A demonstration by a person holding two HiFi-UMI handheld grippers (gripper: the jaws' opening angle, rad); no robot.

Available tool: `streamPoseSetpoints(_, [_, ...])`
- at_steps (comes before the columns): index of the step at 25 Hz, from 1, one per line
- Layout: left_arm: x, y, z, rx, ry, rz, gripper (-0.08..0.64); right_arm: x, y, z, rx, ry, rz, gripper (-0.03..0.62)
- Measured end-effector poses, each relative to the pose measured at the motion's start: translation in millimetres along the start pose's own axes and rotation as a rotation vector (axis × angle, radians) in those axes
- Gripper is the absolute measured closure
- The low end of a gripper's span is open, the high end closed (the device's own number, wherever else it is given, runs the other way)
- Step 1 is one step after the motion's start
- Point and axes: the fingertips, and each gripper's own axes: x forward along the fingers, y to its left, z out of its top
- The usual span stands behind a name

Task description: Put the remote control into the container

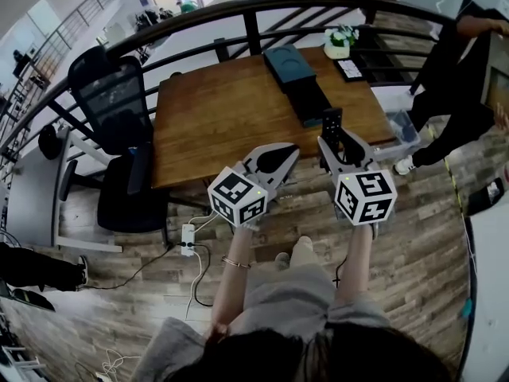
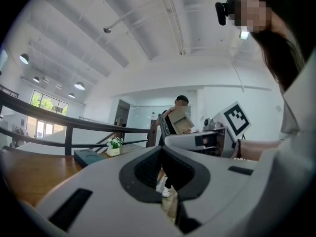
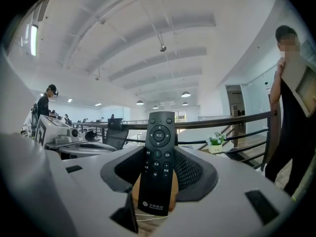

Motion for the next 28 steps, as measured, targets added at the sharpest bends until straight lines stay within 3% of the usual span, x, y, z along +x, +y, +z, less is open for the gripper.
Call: streamPoseSetpoints(28, [91, 87, -13, -0.065, 0.026, 0.124, 0.557, 108, -94, -1, -0.038, 0.107, 0.109, 0.396])
